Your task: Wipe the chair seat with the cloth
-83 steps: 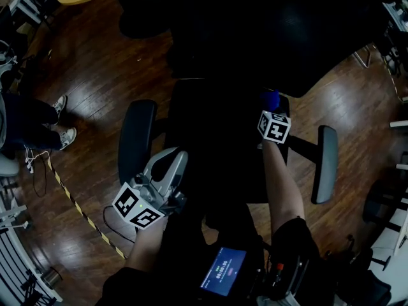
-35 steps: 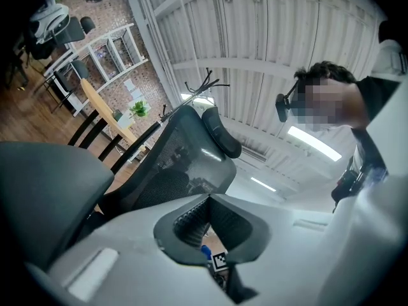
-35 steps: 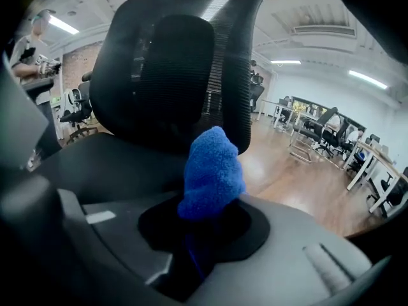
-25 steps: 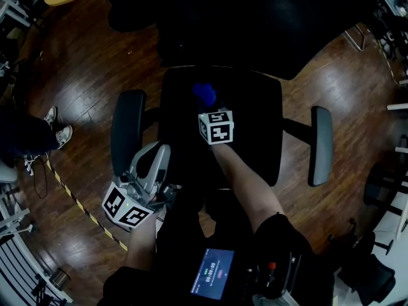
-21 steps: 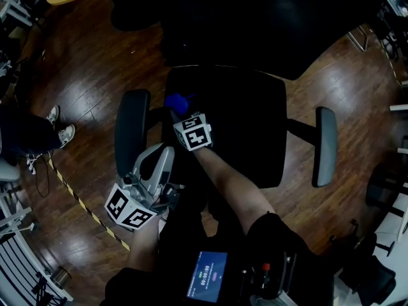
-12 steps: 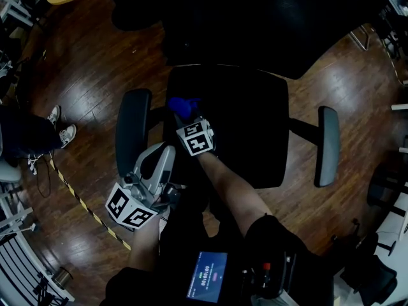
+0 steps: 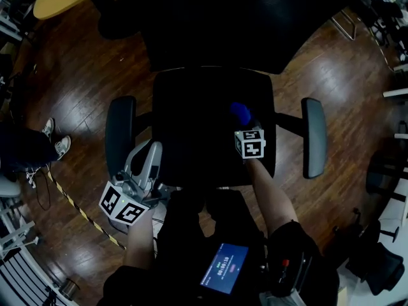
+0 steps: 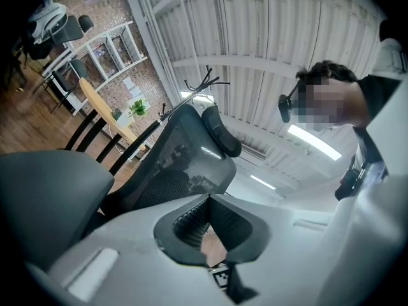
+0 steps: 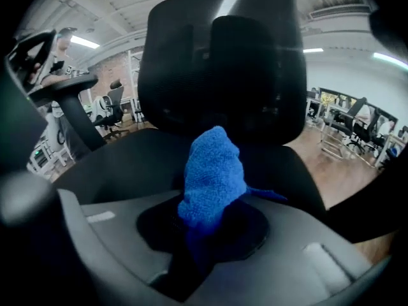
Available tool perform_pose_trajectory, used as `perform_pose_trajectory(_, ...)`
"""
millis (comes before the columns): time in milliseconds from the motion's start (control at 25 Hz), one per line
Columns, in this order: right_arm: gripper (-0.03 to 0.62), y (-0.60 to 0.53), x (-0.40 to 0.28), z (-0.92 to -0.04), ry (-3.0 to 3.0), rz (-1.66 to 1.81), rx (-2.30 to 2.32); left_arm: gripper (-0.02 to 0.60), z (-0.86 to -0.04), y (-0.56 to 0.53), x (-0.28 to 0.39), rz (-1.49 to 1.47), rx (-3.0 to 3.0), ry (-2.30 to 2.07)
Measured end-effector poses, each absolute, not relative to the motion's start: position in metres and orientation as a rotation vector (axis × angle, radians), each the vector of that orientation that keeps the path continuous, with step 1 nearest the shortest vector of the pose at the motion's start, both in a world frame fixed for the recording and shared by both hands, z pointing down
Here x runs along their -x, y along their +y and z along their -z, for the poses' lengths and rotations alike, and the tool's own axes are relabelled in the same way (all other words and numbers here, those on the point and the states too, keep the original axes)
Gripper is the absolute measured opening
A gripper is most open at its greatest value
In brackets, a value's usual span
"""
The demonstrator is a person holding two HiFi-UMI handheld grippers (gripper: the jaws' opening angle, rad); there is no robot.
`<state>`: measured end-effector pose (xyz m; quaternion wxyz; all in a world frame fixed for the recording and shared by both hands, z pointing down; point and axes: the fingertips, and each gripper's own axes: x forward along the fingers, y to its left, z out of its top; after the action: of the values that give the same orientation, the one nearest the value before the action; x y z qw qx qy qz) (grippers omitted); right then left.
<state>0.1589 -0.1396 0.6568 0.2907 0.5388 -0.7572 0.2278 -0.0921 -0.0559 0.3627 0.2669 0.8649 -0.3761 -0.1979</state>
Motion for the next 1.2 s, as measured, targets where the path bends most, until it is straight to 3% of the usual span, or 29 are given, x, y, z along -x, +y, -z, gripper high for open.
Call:
perform_pose_trajectory(240, 0.083, -0.111, -0.27, -0.639, -1.882, -0.645, -1.662, -0.009, -0.363, -0.062, 0.087, 0.515, -2.348, -1.018)
perform_pose_trajectory(560, 0.084, -0.112, -0.272, -0.625, -1.844, -0.605, -1.756, -0.009, -0.349, -0.053, 0.078, 0.545, -2.36, -1.011)
perform_pose_trajectory(680, 0.083, -0.124, -0.222, -0.609, -1.962, -0.614, -1.723, -0.009, -0.345, -0.052, 0.083, 0.558, -2.355, -1.019)
perform_pose_trajectory(1000, 0.083, -0.127, 0.033, -0.595, -2.392, -0.75, -1.304, -0.009, -0.342, -0.045, 0.099, 0.581, -2.348, -1.05)
perform_pose_trajectory(1200, 0.084, -0.082, 0.14, -0.616, -2.434, -0.728, -1.006, -0.009, -0.344, -0.043, 0.106, 0.579, -2.343, -1.058)
